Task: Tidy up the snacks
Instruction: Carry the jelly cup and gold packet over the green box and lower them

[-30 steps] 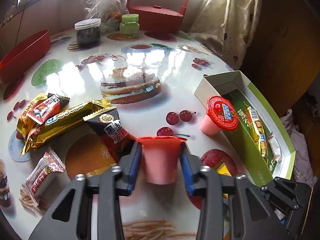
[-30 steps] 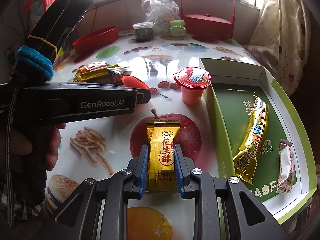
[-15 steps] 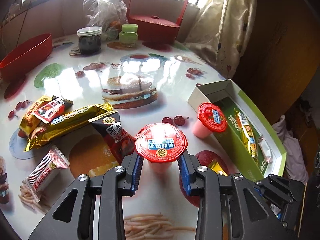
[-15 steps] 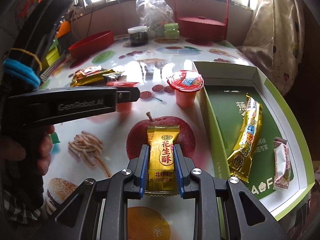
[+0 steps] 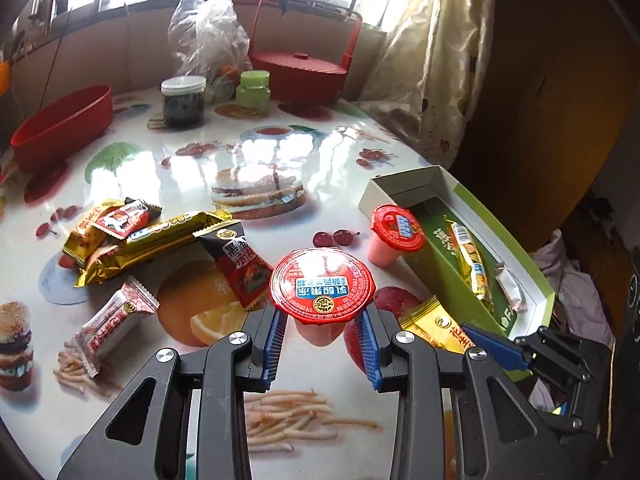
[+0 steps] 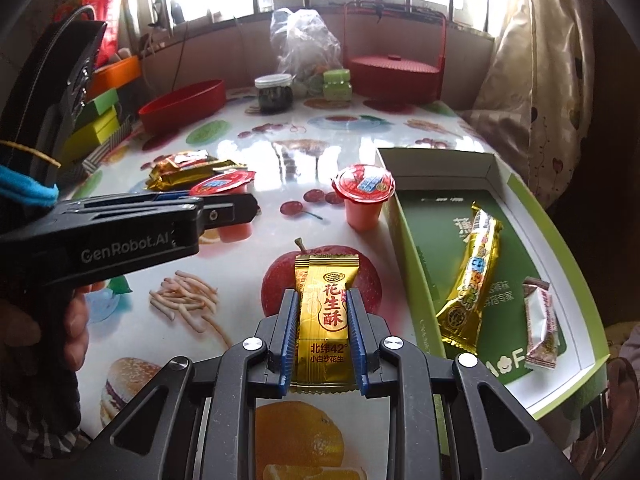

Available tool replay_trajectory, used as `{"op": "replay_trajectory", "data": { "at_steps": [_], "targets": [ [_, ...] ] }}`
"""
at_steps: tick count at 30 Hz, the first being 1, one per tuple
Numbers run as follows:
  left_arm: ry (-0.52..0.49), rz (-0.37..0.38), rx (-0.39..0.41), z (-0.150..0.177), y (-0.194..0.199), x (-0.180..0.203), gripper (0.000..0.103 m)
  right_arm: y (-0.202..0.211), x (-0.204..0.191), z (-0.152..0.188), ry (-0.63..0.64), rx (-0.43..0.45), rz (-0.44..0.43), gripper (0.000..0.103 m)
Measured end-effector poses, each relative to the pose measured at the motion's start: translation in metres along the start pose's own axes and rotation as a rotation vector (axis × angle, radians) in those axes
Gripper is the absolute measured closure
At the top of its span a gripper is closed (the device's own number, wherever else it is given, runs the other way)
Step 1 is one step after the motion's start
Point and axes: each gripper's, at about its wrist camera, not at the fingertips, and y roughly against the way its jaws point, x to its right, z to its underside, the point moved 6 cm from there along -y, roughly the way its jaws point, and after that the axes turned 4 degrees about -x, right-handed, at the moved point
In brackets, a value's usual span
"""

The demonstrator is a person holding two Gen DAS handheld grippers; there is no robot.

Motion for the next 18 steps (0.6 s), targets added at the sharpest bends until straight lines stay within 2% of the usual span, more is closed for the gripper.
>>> {"op": "replay_trajectory", "data": {
  "at_steps": [18],
  "targets": [
    [-0.084, 0.017, 0.062, -0.005, 0.028, 0.028, 0.068, 0.031, 0.018, -0.009, -0.046, 0.089, 0.039, 0.080]
  ]
}}
